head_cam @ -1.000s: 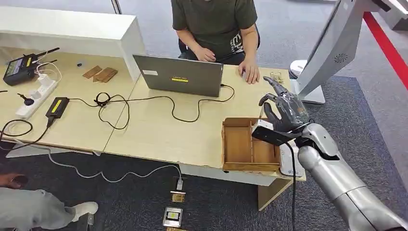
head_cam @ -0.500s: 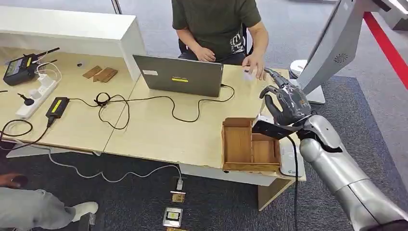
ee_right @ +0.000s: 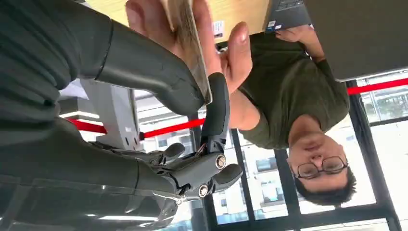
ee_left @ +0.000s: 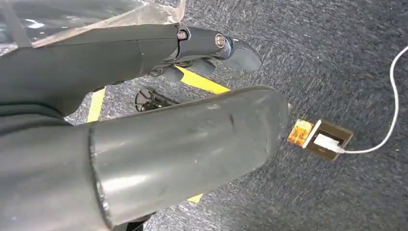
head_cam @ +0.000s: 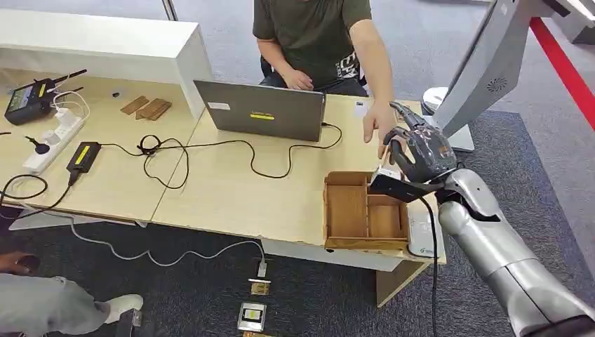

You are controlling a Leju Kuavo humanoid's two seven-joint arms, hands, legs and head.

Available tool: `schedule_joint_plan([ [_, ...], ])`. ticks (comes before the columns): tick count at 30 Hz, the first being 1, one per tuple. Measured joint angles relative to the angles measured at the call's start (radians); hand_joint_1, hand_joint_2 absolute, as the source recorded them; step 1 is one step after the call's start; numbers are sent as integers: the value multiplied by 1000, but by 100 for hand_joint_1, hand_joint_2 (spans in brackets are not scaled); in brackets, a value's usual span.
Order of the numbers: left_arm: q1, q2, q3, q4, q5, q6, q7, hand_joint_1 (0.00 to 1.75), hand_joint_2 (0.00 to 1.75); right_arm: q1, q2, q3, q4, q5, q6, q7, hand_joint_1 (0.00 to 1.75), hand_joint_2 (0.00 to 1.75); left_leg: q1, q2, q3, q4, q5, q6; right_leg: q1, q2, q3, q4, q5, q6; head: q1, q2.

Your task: Pass the card to the sensor for recognition and then transmit it.

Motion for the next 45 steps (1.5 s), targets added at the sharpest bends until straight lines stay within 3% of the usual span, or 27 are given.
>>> schedule_joint_plan([
  [9, 0, 0, 0, 0, 11, 6, 1, 0, 0, -9, 18, -18, 48, 21, -16, -22, 175, 175, 0, 0, 0, 0, 0, 0, 0, 0, 0, 0, 0, 0, 0, 0],
  [10, 0, 0, 0, 0, 11, 6, 1, 0, 0, -10, 19, -19, 51, 21, -18, -23, 162, 175, 0, 0, 0, 0, 0, 0, 0, 0, 0, 0, 0, 0, 0, 0],
  [11, 0, 0, 0, 0, 11, 6, 1, 0, 0, -10, 19, -19, 52, 21, -18, -23, 89, 175, 0, 0, 0, 0, 0, 0, 0, 0, 0, 0, 0, 0, 0, 0],
  [12, 0, 0, 0, 0, 12, 6, 2, 0, 0, -11, 19, -19, 53, 23, -20, -24, 0, 175, 0, 0, 0, 0, 0, 0, 0, 0, 0, 0, 0, 0, 0, 0],
  [13, 1, 0, 0, 0, 12, 8, 3, 0, 0, -12, 20, -19, 58, 24, -24, -25, 0, 175, 0, 0, 0, 0, 0, 0, 0, 0, 0, 0, 0, 0, 0, 0],
  [14, 1, 0, 0, 0, 12, 8, 3, 0, 0, -12, 20, -20, 60, 26, -26, -26, 0, 0, 0, 0, 0, 0, 0, 0, 0, 0, 0, 0, 0, 0, 0, 0],
  [19, 1, 0, -1, 0, 13, 9, 3, 0, 0, -12, 25, -34, 81, 14, -34, -54, 0, 0, 0, 0, 0, 0, 0, 0, 0, 0, 0, 0, 0, 0, 0, 0],
  [31, 1, 0, -6, 0, 15, 8, 1, 0, 0, -30, 9, -47, 110, 57, -80, -46, 0, 0, 0, 0, 0, 0, 0, 0, 0, 0, 0, 0, 0, 0, 0, 0],
  [37, 3, 0, -13, 0, 20, 6, 6, 0, 0, -107, -23, -45, 137, 137, -48, -51, 0, 0, 0, 0, 0, 1, 0, 0, 0, 0, 0, 0, 0, 0, 0, 0],
  [45, 3, 0, -18, 0, 20, -2, 6, 0, 0, -179, -112, -44, 205, 196, -26, -69, 0, 0, 0, -1, -1, 1, 0, 0, 0, 0, 0, 0, 1, 1, 0, 0],
])
